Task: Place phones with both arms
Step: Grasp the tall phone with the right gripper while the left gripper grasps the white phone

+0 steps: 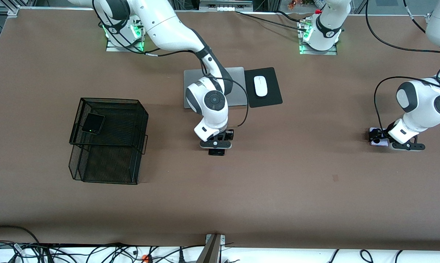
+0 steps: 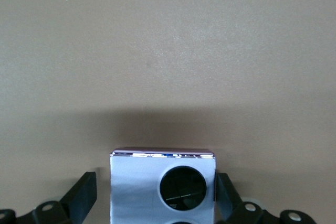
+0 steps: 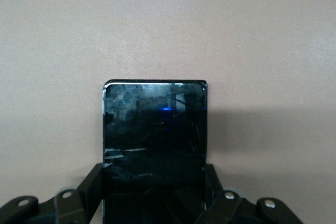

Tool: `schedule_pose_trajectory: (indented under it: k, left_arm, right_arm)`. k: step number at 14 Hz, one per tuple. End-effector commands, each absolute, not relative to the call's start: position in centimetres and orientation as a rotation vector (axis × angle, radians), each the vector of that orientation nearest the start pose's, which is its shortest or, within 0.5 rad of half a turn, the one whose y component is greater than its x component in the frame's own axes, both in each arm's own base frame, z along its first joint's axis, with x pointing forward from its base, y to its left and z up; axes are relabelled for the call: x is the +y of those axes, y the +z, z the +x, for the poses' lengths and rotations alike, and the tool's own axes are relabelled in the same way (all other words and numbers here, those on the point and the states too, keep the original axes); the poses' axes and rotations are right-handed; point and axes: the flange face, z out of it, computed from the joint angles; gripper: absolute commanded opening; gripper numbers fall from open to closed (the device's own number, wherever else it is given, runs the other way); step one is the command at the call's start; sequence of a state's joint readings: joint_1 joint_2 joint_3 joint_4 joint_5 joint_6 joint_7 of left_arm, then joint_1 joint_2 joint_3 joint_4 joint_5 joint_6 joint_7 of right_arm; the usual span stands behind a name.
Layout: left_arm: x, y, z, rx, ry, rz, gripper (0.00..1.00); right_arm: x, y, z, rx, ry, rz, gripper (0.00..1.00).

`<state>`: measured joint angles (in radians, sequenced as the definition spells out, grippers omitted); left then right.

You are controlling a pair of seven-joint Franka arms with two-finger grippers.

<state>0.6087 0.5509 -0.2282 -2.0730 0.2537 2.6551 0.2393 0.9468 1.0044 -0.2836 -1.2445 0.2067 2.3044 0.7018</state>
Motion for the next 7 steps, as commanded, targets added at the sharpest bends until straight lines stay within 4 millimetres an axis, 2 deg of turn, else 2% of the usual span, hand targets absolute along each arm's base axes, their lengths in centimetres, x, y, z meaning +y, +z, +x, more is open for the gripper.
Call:
schedule_pose_trajectory:
  k: [1,3,4,6,7]
  left_arm:
    - [21.2,16.8,54.9,0.053,-0.110,-3.129,1.00]
    - [21.3,16.5,54.8,0.050,-0.106,-3.131,1.00]
    - [21.2,16.5,54.9,0.053,-0.116,-3.131,1.00]
    - [21.4,15.9,54.6,0.042,-0.128,-3.133,1.00]
    - [21.5,15.8,54.4,0.037,-0.127,-3.134,1.00]
  right_arm:
    - [51.2,19.1,56.3,0.042,-0.194,-3.138,0.01]
    - [48.7,24.0,58.3,0.075,-0.180,-3.184,0.01]
    - [47.1,27.3,59.3,0.084,-0.174,-3.189,0.01]
    - [42.7,33.2,61.2,0.053,-0.116,-3.221,0.01]
    - [39.8,35.5,62.0,0.042,-0.071,-3.255,0.01]
